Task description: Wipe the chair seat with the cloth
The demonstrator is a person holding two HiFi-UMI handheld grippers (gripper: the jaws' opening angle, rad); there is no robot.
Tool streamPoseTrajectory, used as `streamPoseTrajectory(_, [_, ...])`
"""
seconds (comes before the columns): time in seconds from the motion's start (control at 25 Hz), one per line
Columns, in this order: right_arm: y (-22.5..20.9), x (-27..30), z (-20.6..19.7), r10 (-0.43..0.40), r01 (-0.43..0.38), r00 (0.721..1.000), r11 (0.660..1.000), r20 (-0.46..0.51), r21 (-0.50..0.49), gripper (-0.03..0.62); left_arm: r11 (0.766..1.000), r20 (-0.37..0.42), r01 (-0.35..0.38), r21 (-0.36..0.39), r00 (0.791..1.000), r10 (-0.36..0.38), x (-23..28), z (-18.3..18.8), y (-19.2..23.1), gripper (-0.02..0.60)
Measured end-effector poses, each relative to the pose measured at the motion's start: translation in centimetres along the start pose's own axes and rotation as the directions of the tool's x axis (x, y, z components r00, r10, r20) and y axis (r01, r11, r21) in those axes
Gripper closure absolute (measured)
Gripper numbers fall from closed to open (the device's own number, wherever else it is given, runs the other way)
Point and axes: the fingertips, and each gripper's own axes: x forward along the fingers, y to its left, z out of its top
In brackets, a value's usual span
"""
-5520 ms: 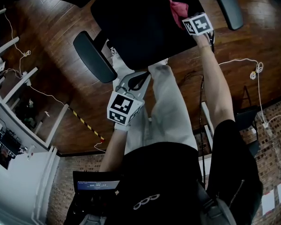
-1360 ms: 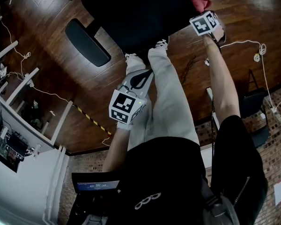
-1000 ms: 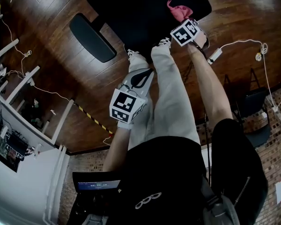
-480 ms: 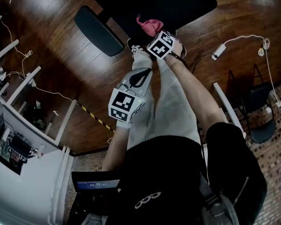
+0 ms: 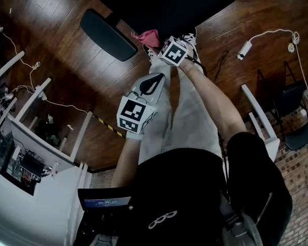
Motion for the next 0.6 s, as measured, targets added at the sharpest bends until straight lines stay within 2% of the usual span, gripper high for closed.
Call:
streamPoseTrajectory(0.24, [-7.8,-3.6,-5.4,-0.12,0.126,0.987,0.991,-0.108,0.054,0.523,1.0,-0.018,0.019,-0.001,1.0,-0.019,1.7,0.4,-1.2,0.591])
streamPoseTrajectory(0.4, [-12.8,-7.3,-6.9,-0.182,0.189,0.979,0.979,-0.089,0.077,0.523,0.999,-0.027,0.038,0.004,0.999,-0.037,3.5,1.4,-2.4,0.591])
streamPoseTrajectory(0.6, [-20.8,-13.0,-9.4,-0.282,0.294,0.954,0.947,-0.102,0.128,0.522,0.999,-0.035,0.04,0.004,0.999,-0.04,5.5,2.8,-3.3,0.591])
